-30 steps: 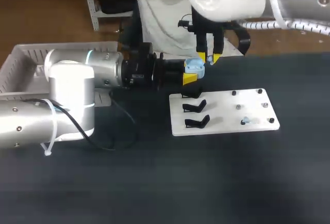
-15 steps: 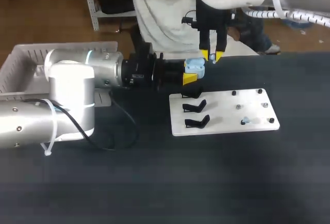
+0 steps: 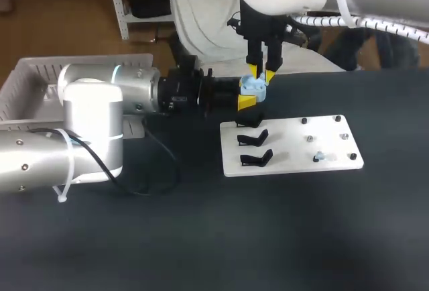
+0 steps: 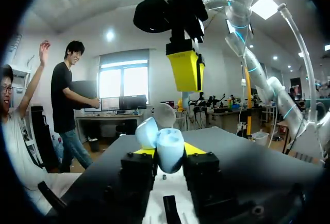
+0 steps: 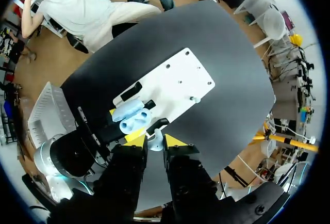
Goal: Pick up each earbud case from the left stands, insert the matching earbuds, close the lid, and place the case in the box.
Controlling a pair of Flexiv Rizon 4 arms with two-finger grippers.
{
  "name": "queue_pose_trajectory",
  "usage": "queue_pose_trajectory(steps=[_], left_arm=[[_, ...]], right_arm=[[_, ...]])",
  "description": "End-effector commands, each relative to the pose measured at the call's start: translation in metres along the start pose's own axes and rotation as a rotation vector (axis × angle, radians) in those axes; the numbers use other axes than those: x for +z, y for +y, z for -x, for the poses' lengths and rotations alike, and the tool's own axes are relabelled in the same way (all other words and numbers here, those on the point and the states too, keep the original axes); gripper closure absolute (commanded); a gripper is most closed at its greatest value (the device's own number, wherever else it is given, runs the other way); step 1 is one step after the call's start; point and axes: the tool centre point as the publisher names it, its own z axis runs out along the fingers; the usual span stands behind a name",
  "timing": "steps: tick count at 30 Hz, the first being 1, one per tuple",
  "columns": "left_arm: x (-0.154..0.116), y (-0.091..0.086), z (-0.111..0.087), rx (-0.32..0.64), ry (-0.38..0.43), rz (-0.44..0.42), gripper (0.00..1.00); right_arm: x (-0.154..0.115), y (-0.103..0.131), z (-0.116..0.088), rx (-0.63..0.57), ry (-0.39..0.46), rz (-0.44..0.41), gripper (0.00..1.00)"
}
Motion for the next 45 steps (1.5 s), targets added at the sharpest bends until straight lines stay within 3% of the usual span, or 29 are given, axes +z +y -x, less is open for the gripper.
queue_pose_trajectory(steps=[1, 14, 45], left_arm=[[0.0, -0.001, 0.0, 0.003, -0.002, 0.004, 1.0], [0.0, -0.001, 0.0, 0.003, -0.002, 0.004, 1.0], [0.0, -0.001, 0.0, 0.003, -0.002, 0.004, 1.0]], right_arm=[[0.001, 0.012, 0.003, 0.02, 0.004, -0.036, 1.0], [0.008, 0.021, 0.0, -0.012, -0.008, 0.008, 1.0], [0.022, 0.02, 0.004, -0.029, -0.024, 0.006, 1.0]])
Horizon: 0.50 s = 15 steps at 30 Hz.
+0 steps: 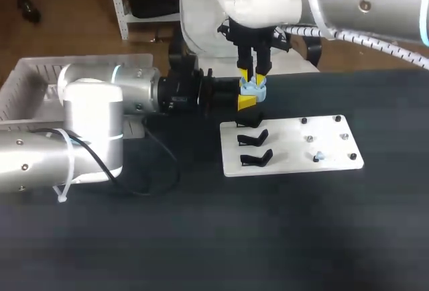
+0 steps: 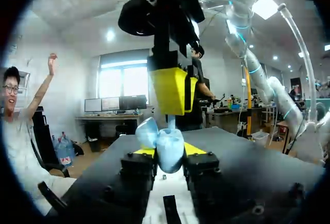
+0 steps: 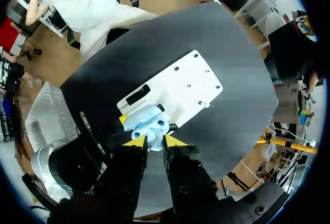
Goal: Pick up each earbud case from the left stands, insert the matching earbuds, close the lid, and place the case in the box.
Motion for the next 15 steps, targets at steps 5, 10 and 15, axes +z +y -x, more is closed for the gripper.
queue_pose_trajectory(steps=[5, 10, 15], left_arm=[[0.0001, -0.0008, -0.0005, 0.003, -0.002, 0.004, 1.0], [0.0001, -0.0008, -0.0005, 0.003, -0.002, 0.004, 1.0], [0.0001, -0.0008, -0.0005, 0.003, -0.002, 0.004, 1.0]], right_arm=[[0.0027, -0.0026, -0.0016, 0.0, -0.002, 0.006, 1.0], [0.0025, -0.0028, -0.0006, 0.003, -0.004, 0.005, 1.0], [0.0023, -0.0025, 0.0007, 0.005, -0.008, 0.005, 1.0]])
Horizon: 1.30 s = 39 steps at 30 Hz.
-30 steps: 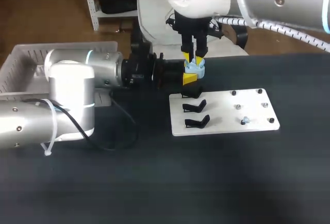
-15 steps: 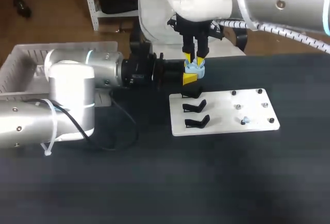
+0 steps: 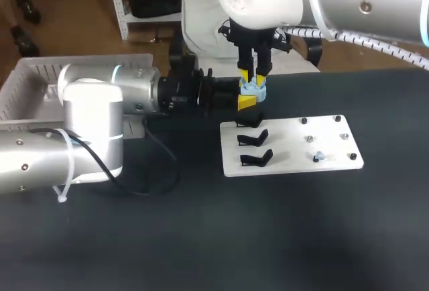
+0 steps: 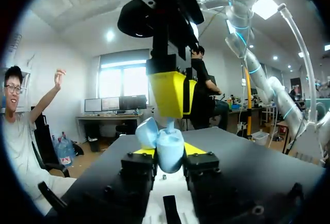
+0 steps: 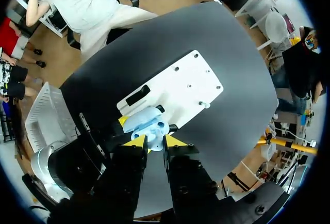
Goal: Pick up each earbud case from the left stands, insert the matching earbuds, close the lid, and place the case in the box.
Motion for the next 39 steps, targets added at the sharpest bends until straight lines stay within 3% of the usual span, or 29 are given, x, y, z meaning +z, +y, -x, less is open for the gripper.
queue_pose_trajectory(steps=[1, 39], left_arm=[[0.0, -0.001, 0.0, 0.003, -0.002, 0.004, 1.0], [0.0, -0.001, 0.0, 0.003, -0.002, 0.004, 1.0]], right_arm=[[0.001, -0.002, -0.001, 0.003, -0.006, 0.003, 1.0], [0.016, -0.004, 0.005, 0.01, -0.015, -0.041, 1.0]])
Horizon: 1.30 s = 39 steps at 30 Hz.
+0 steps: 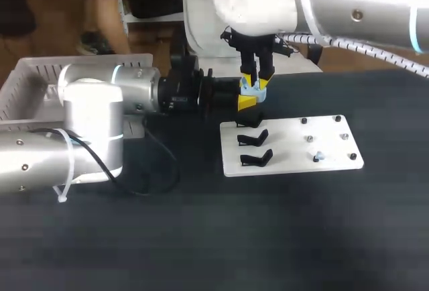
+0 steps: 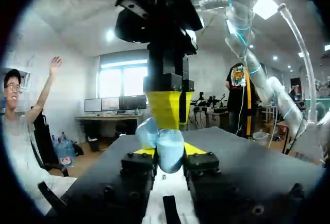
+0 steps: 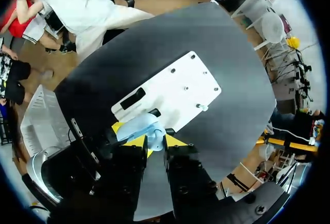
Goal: Pick up each earbud case from the left stands, insert the matching earbuds, close the lid, and place the case in the box.
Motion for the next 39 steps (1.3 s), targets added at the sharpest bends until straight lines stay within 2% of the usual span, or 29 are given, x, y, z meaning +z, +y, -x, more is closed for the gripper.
queue_pose_trajectory(steps=[1, 2, 5, 7, 8, 10, 13, 15, 18, 21, 22, 26, 29, 31, 33, 35, 36, 37, 39], left_arm=[[0.0, 0.0, 0.0, 0.003, -0.002, 0.004, 1.0], [0.0, 0.0, 0.0, 0.003, -0.002, 0.004, 1.0], [0.0, 0.0, 0.0, 0.003, -0.002, 0.004, 1.0], [0.0, 0.0, 0.0, 0.003, -0.002, 0.004, 1.0], [0.0, 0.0, 0.0, 0.003, -0.002, 0.004, 1.0], [0.0, 0.0, 0.0, 0.003, -0.002, 0.004, 1.0], [0.0, 0.0, 0.0, 0.003, -0.002, 0.004, 1.0], [0.0, 0.0, 0.0, 0.003, -0.002, 0.004, 1.0], [0.0, 0.0, 0.0, 0.003, -0.002, 0.004, 1.0], [0.0, 0.0, 0.0, 0.003, -0.002, 0.004, 1.0], [0.0, 0.0, 0.0, 0.003, -0.002, 0.004, 1.0], [0.0, 0.0, 0.0, 0.003, -0.002, 0.004, 1.0], [0.0, 0.0, 0.0, 0.003, -0.002, 0.004, 1.0], [0.0, 0.0, 0.0, 0.003, -0.002, 0.004, 1.0], [0.0, 0.0, 0.0, 0.003, -0.002, 0.004, 1.0], [0.0, 0.0, 0.0, 0.003, -0.002, 0.004, 1.0], [0.0, 0.0, 0.0, 0.003, -0.002, 0.004, 1.0], [0.0, 0.0, 0.0, 0.003, -0.002, 0.004, 1.0], [0.0, 0.0, 0.0, 0.003, -0.002, 0.004, 1.0]], right_arm=[[0.002, 0.001, 0.0, 0.0, 0.0, -0.002, 1.0], [0.002, 0.001, 0.0, -0.001, 0.0, -0.001, 1.0], [0.001, 0.0, -0.001, -0.002, -0.002, 0.009, 0.6], [-0.001, -0.001, -0.001, -0.002, -0.002, 0.021, 0.51], [-0.003, -0.003, -0.002, -0.003, -0.006, 0.03, 0.39], [-0.008, -0.005, -0.003, -0.003, -0.009, 0.045, 0.24], [-0.019, -0.013, -0.007, -0.009, -0.018, 0.09, 0.32], [-0.026, -0.022, -0.009, -0.008, 0.01, 0.109, 0.49], [-0.029, -0.041, -0.011, -0.064, 0.03, 0.135, 0.37], [-0.028, -0.061, -0.01, -0.134, 0.041, 0.189, 0.46], [-0.027, -0.066, -0.009, -0.166, 0.043, 0.199, 0.46], [-0.022, -0.084, -0.01, -0.288, 0.031, 0.229, 0.33], [-0.021, -0.092, -0.013, -0.357, 0.001, 0.248, 0.31], [-0.019, -0.096, -0.015, -0.392, -0.033, 0.256, 0.38], [-0.013, -0.1, -0.016, -0.415, -0.06, 0.263, 0.41], [-0.001, -0.103, -0.014, -0.421, -0.062, 0.263, 0.56], [0.003, -0.104, -0.013, -0.415, -0.059, 0.257, 0.57], [0.01, -0.106, -0.013, -0.412, -0.049, 0.245, 0.53], [0.024, -0.109, -0.014, -0.41, -0.03, 0.233, 0.38]])
